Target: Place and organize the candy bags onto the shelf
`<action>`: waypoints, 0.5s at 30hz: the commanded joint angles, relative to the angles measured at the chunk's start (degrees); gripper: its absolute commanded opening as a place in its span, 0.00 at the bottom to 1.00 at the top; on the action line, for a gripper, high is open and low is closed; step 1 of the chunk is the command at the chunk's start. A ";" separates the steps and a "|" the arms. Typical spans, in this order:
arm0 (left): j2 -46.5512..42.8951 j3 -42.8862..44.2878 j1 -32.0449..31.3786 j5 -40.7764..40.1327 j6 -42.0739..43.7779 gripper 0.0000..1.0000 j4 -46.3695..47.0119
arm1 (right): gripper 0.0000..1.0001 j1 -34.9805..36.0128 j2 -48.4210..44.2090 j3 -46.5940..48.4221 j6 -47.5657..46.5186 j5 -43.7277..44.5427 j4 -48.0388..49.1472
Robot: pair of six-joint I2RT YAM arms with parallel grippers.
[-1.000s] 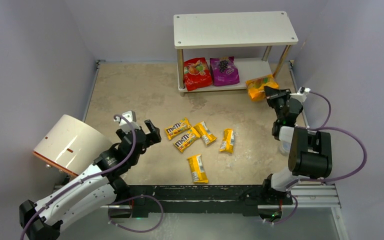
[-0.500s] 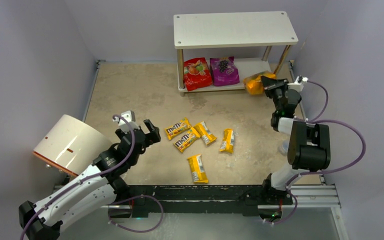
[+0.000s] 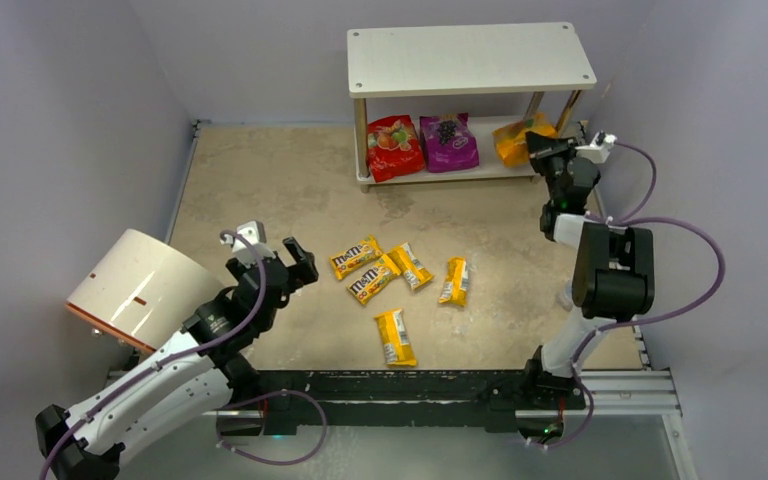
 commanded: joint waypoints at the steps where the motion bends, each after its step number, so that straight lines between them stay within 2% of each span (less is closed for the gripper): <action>1: -0.56 2.09 0.04 -1.89 -0.69 0.98 -0.20 | 0.00 0.21 2.94 1.84 -1.76 1.71 5.69; 7: -1.02 2.08 0.04 -1.72 -0.87 0.98 -0.70 | 0.00 0.21 7.78 -2.09 3.31 4.29 8.46; 15: -1.76 2.17 0.04 -2.11 -1.19 0.98 -1.34 | 0.00 0.29 16.23 4.08 7.70 4.42 6.72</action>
